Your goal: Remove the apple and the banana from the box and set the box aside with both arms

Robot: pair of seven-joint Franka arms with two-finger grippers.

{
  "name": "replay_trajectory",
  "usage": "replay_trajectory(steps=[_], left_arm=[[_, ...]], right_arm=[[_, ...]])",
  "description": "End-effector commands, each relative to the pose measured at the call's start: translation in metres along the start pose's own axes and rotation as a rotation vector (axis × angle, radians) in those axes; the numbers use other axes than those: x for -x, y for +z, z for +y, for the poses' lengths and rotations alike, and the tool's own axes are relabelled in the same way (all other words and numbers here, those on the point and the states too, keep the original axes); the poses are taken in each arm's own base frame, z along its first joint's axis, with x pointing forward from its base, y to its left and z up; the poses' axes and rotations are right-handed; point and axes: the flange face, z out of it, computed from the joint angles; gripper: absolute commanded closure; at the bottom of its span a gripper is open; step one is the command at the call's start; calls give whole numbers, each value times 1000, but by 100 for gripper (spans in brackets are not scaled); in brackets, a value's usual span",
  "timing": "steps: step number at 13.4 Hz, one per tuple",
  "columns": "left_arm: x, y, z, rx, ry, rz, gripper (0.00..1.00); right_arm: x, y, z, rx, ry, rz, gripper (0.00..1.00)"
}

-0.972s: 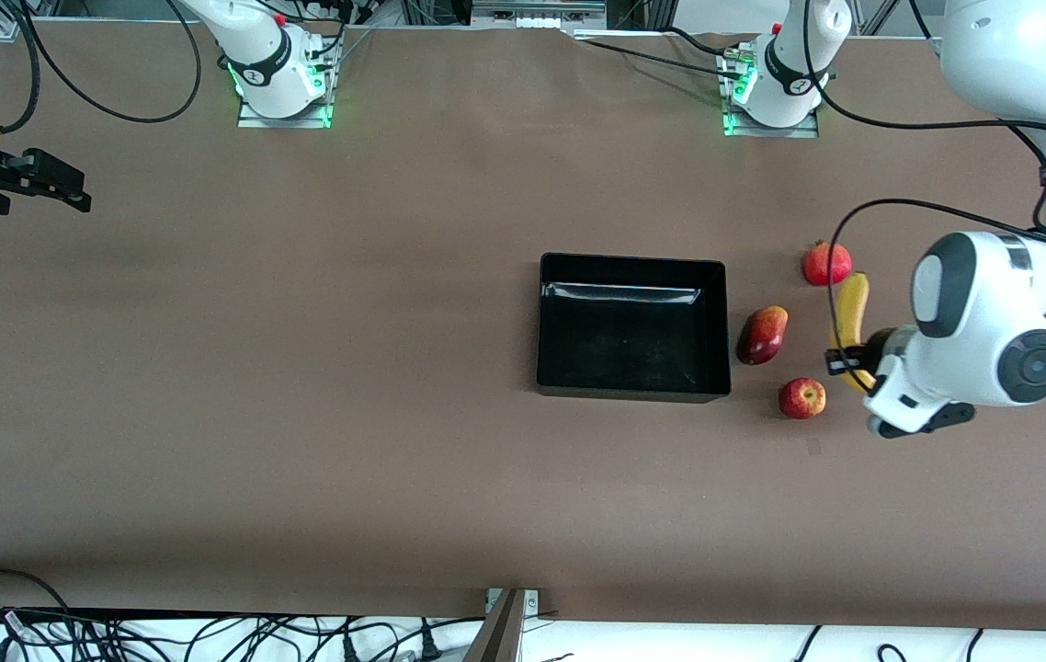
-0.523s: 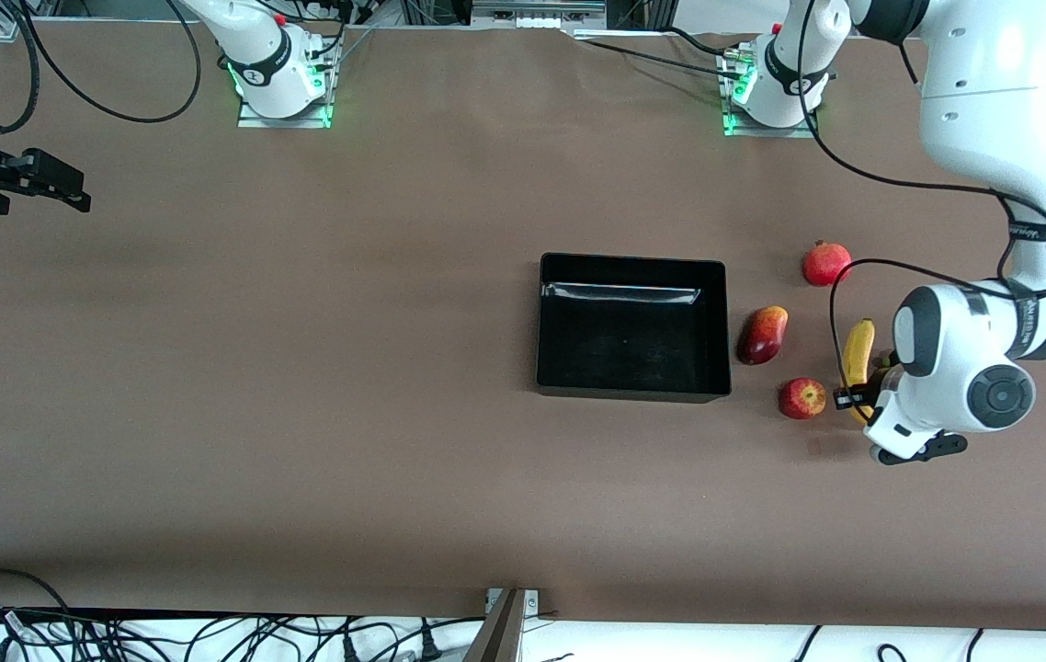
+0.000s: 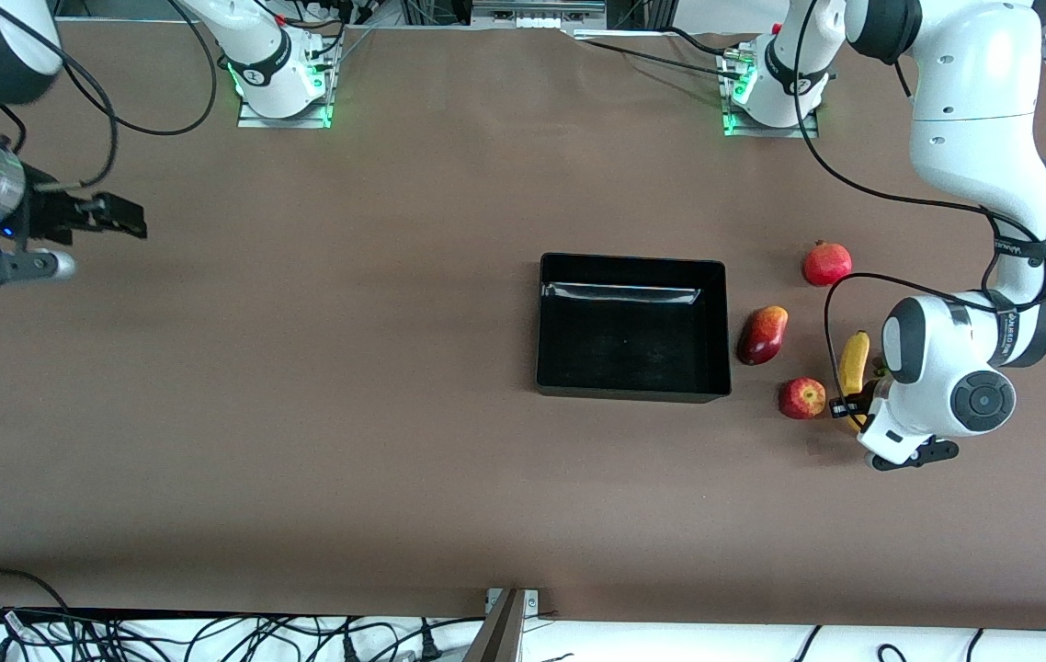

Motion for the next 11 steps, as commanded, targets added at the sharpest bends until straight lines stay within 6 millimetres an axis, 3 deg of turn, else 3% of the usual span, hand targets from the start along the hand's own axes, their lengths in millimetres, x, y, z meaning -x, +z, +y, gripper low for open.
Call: replay_trajectory(steps=[1,2,3,4,6,7,8,9,11], left_arm=[[-3,1,-2,-7,12,25,72],[-4,1,-1,-6,12,25,69],[-4,3,-1,-7,13,30,53],[-5,6,-2,-7,11,27,46],[-7,11,-1,-5,10,38,41],[-7,12,-1,-9,12,37,34],[-6,11,-1,-10,13,37,13],[-6,7,-2,-9,11,35,0],[-1,-9,-4,-16,23,13,0]], right_arm=[[-20,9,-20,-70,90,30,0],[-29,23,-34,-105,118,11,0],[-41,41,-66,-103,112,-7,0],[-55,46,-99,-95,139,33,0],[-83,62,-156,-106,255,85,0],[-90,72,-195,-104,268,90,0],[-92,85,-225,-98,282,89,0],[-93,96,-254,-100,274,102,0],[-89,111,-307,-164,296,121,0]])
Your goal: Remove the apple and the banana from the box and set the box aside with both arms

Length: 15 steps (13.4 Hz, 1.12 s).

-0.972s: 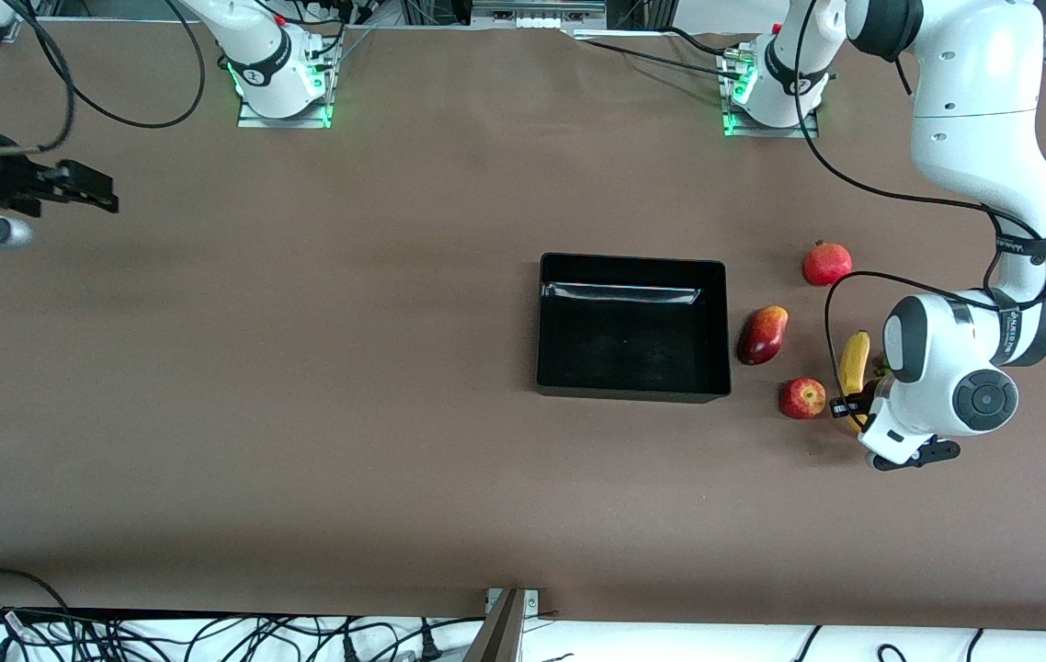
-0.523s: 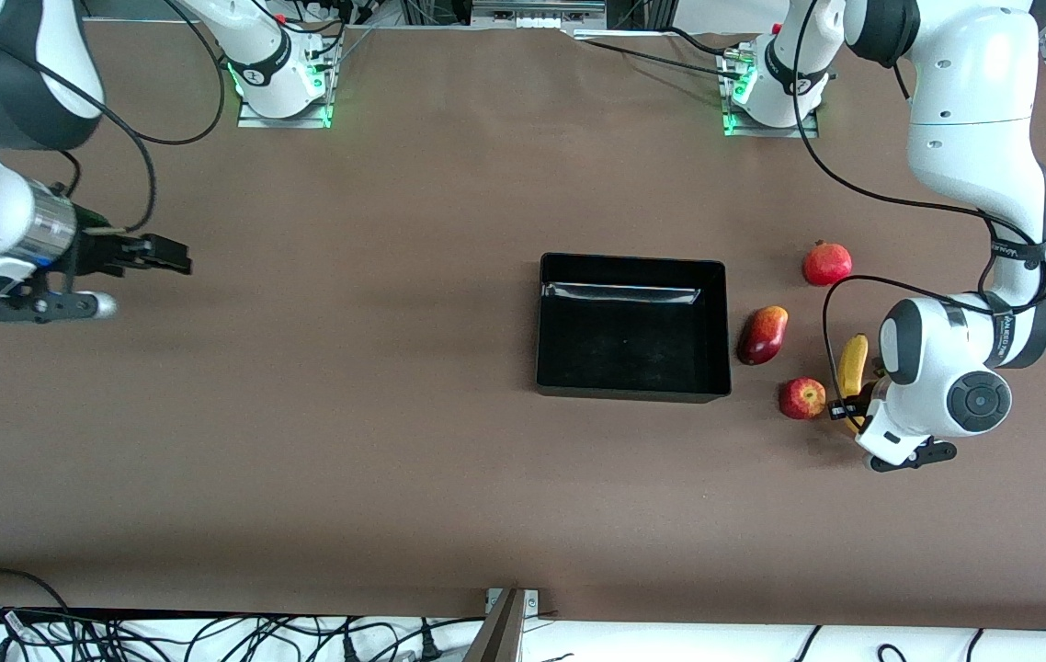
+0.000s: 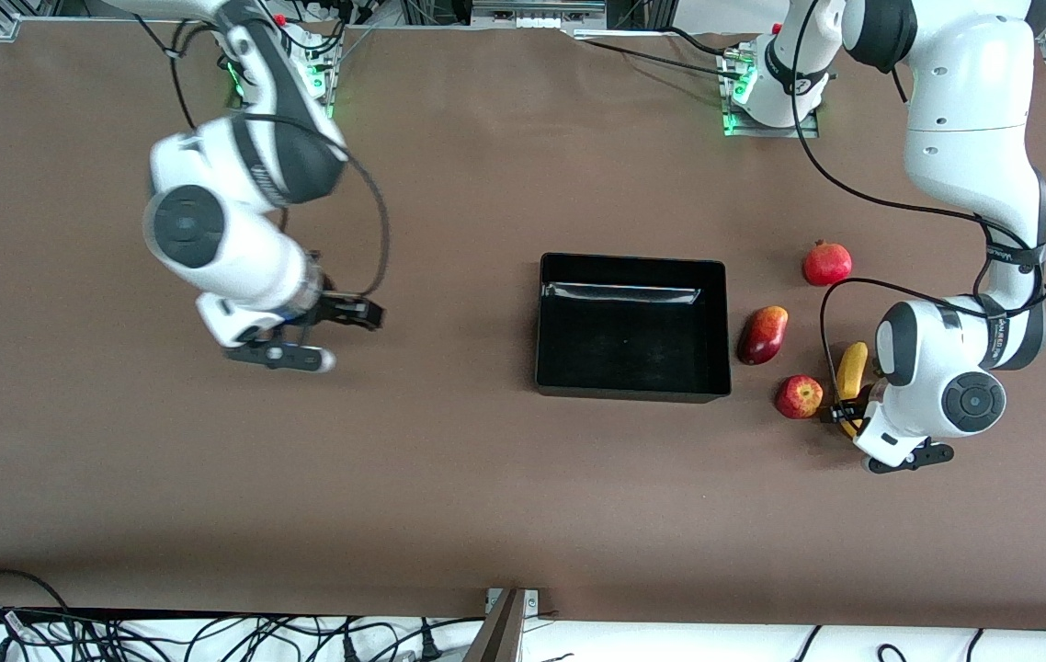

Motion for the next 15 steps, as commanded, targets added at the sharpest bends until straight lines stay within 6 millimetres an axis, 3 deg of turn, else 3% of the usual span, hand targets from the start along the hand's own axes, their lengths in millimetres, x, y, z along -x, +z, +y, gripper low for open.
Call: replay_trajectory(steps=[1,3,5,6,8,10,15], left_arm=[[6,-36,-7,-12,29,-17,0],[14,-81,-19,2,80,-5,0],[27,-123,-26,19,97,-19,0],[35,-146,-28,28,104,-16,0],[55,-187,-33,44,128,-32,0],[74,-225,-35,58,140,-33,0],[110,-309,-53,94,157,46,0]], right_arm=[[12,10,-47,-99,85,-7,0],[32,26,-79,-138,72,-27,0],[66,54,-126,-151,-1,-5,0],[75,69,-141,-159,-20,10,0],[77,90,-151,-168,-24,30,0],[96,111,-174,-185,-62,57,0],[128,164,-206,-187,-128,93,0]])
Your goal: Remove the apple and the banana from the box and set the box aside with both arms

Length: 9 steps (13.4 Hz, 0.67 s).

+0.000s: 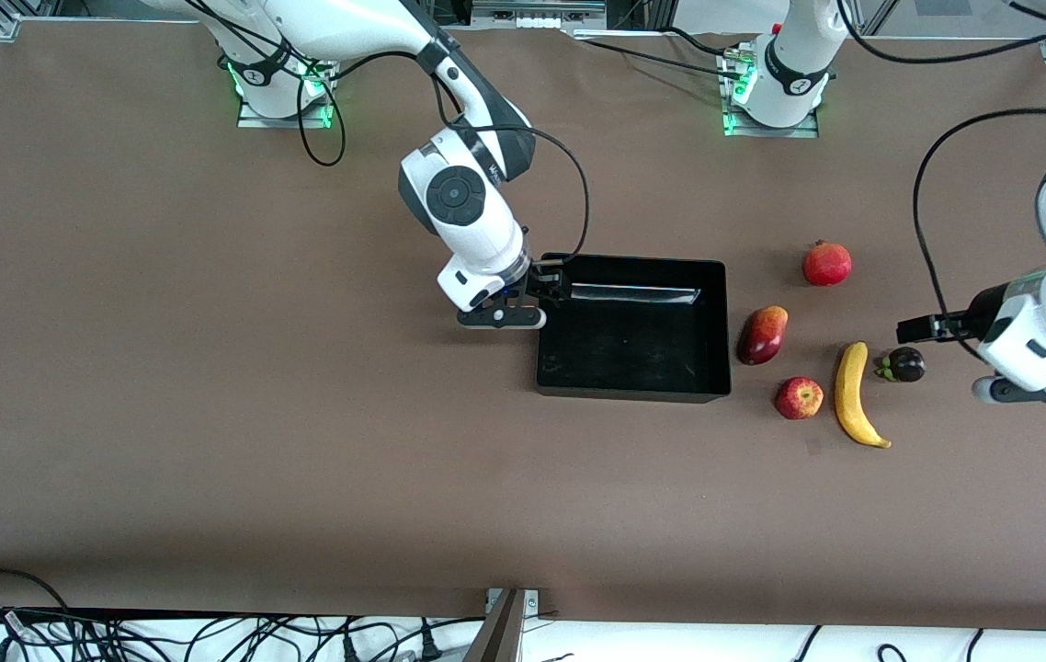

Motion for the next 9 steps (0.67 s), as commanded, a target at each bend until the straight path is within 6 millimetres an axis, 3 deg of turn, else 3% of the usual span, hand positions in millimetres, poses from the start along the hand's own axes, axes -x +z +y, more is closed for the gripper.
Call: replay_trajectory(steps=[1,2,3,4,6,7,9], left_arm=[[20,-48,-2,2,25,68,0],[22,-69,-1,11,22,106,0],[24,-85,-2,16,21,129,0],[25,-94,0,14,25,149,0],[27,-111,4,18,32,179,0],[28,-117,4,19,31,187,0],[31,-123,5,21,32,188,0]], right_arm=[[16,30,-17,-14,-35,38,0],[16,37,-16,-6,-47,44,6],[17,45,-13,11,-60,47,29],[20,51,-13,21,-70,44,63],[23,57,-13,28,-77,40,94],[23,60,-12,32,-77,37,100],[25,67,-10,40,-79,30,100]])
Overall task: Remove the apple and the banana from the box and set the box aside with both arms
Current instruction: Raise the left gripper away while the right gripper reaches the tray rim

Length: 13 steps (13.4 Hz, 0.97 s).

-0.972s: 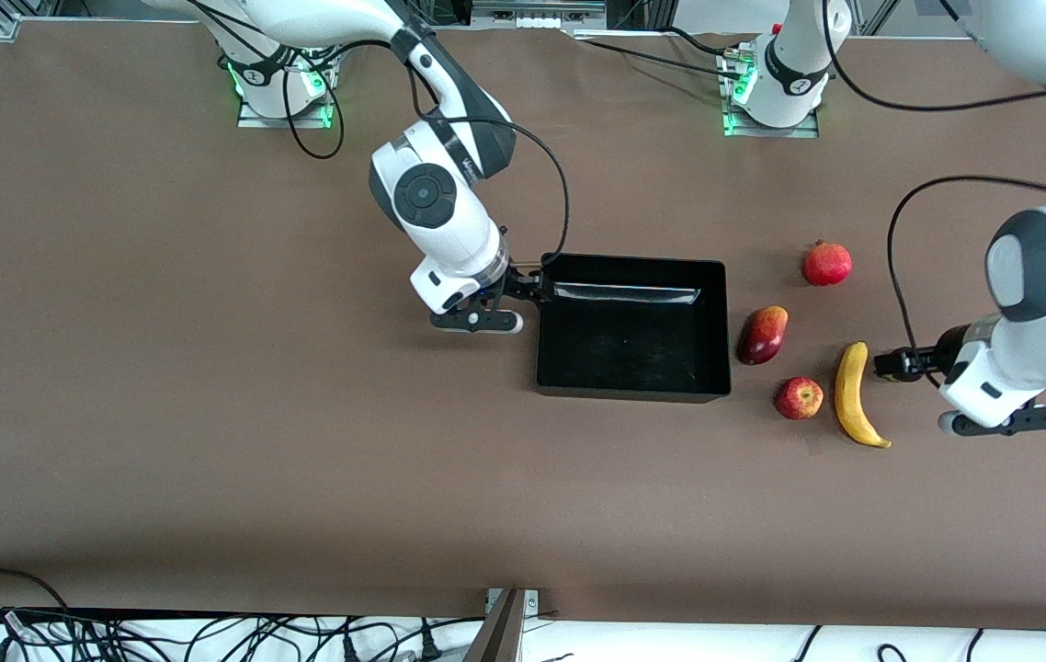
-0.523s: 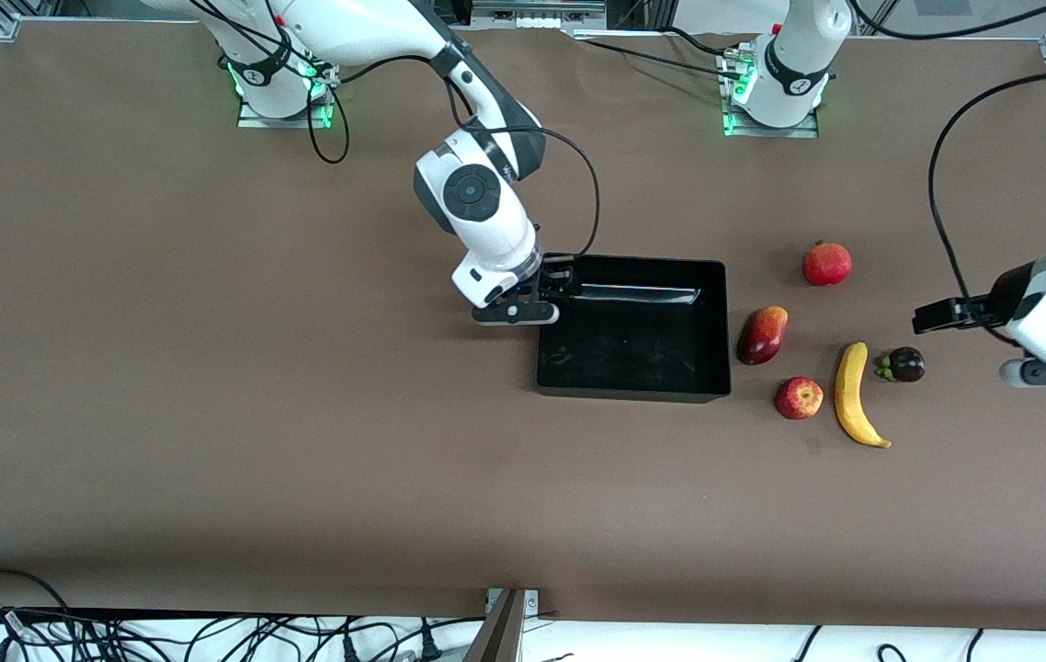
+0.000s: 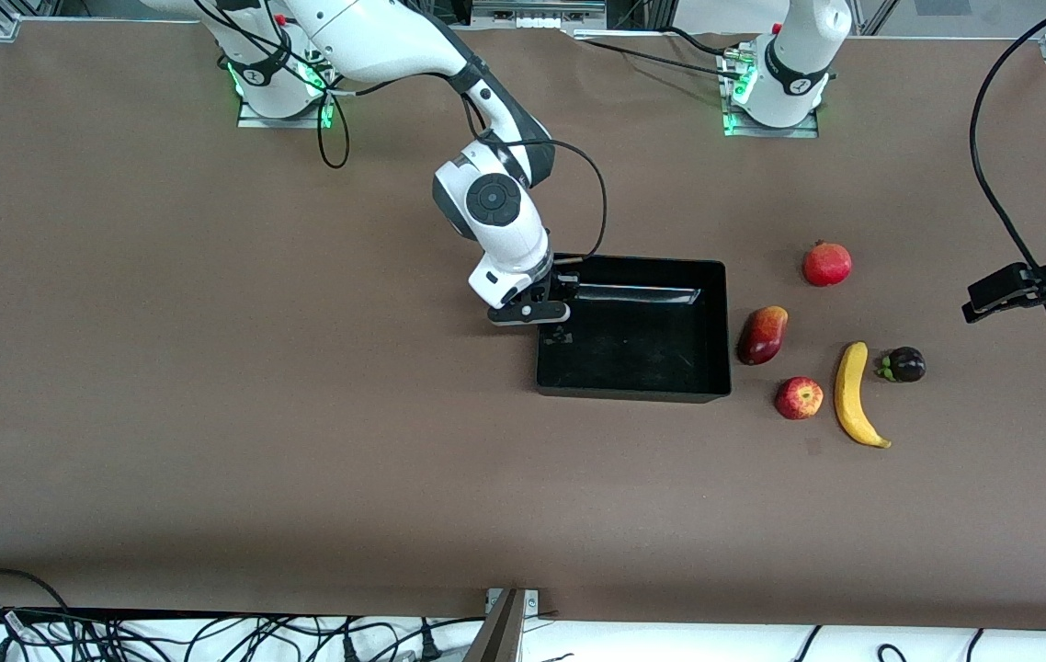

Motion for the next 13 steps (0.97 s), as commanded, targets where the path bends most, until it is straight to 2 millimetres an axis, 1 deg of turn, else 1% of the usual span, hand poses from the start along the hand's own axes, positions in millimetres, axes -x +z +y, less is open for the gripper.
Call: replay_trajectory(steps=[1,3,5,7,8,9,10,11,13], left_arm=[[0,-11,5,0,21,-2,0],[0,-12,6,-11,30,-1,0],[6,-26,7,-3,34,20,0],[15,-45,5,6,34,48,0],[18,-50,5,8,35,56,0],[21,-57,4,4,37,65,0],[25,-64,10,6,46,74,0],[29,-67,10,5,47,73,0],[35,-75,9,10,47,76,0]], right_arm=[[2,7,-5,11,-22,15,100],[1,4,-6,8,-24,16,100],[-2,-2,-7,1,-28,24,100],[-2,-11,-7,1,-30,24,100],[-4,-21,-8,-2,-27,24,100],[-8,-36,-7,6,-20,20,100],[-19,-55,1,17,-7,29,100],[-26,-76,5,26,1,29,100],[-43,-117,22,50,29,32,100]])
